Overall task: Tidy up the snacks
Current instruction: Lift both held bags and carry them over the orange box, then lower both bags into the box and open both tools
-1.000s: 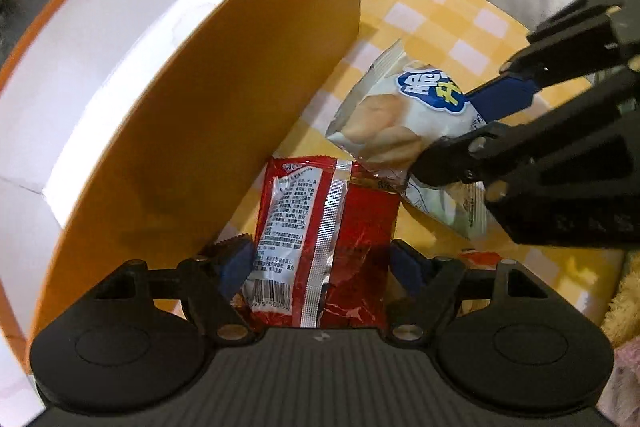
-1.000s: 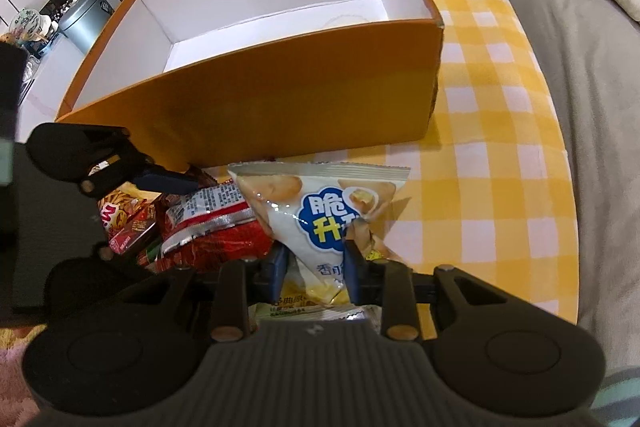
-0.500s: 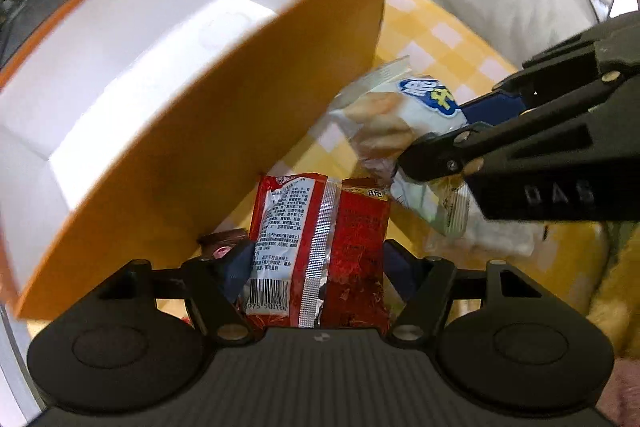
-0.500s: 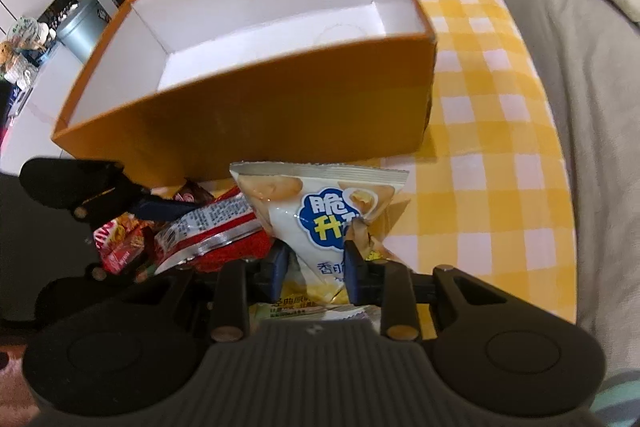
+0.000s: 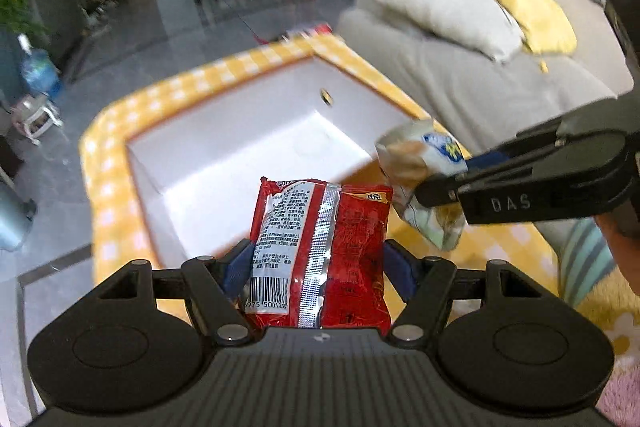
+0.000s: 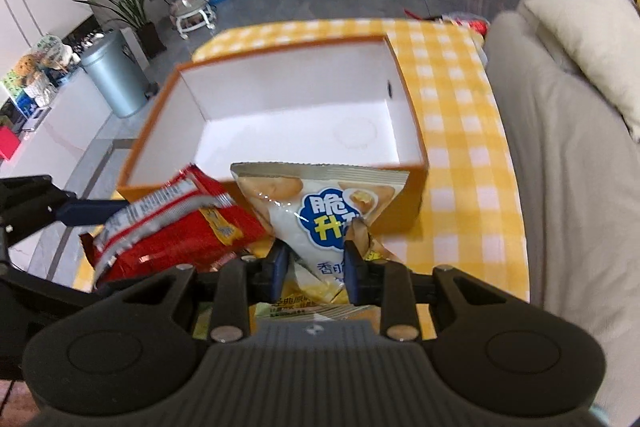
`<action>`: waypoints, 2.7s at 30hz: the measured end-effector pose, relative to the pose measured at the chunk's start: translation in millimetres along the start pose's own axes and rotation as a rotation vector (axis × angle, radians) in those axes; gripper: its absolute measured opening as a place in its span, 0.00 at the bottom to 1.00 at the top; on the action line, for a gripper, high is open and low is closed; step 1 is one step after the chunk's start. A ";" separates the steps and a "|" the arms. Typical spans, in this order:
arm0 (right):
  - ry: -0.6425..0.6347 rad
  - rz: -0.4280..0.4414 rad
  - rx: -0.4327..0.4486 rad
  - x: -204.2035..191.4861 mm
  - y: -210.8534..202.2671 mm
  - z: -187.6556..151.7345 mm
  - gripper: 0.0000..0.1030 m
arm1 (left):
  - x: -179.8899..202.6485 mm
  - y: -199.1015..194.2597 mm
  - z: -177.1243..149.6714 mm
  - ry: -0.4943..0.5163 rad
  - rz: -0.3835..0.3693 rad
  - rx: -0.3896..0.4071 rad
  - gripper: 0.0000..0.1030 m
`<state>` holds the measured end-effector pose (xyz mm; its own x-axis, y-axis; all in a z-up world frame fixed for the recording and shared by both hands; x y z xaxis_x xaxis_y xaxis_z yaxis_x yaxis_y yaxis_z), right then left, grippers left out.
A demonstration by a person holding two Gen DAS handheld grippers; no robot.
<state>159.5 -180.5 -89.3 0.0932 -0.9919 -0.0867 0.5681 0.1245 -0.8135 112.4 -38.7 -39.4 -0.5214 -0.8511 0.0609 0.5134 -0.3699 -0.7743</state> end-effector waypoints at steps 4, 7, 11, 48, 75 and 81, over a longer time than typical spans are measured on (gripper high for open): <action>-0.047 0.014 0.031 -15.6 -8.8 20.1 0.25 | -15.4 -6.8 20.7 -0.019 0.054 0.040 0.78; -0.079 0.029 0.044 -30.6 -8.4 39.0 0.25 | -38.1 -0.9 35.8 -0.040 0.081 0.051 0.78; -0.107 0.038 0.036 -49.5 4.2 65.3 0.25 | -58.5 16.1 48.4 -0.070 0.096 0.017 0.78; -0.014 0.135 -0.488 -52.6 195.2 72.2 0.30 | -97.0 149.9 30.2 -0.027 0.070 -0.540 0.78; -0.073 0.011 -0.265 -59.8 134.5 91.8 0.71 | -85.6 83.3 45.0 -0.086 0.068 -0.319 0.85; -0.094 0.000 -0.151 -60.0 98.2 90.9 0.75 | -77.9 53.4 41.6 -0.100 0.091 -0.219 0.85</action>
<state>284.1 -106.3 -111.7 0.1732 -0.9841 -0.0389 0.4391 0.1125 -0.8914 208.8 -7.6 -59.3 -0.4045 -0.9138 0.0384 0.3893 -0.2100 -0.8968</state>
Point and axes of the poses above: each gripper's, at about its wrist camera, not at the fingertips, and y roughly the way its jaws point, x to its right, z to its top, the point moved 4 cm from there along y, roughly the way its jaws point, and after that the axes turned 8 degrees about -z, right-handed, at the moved point
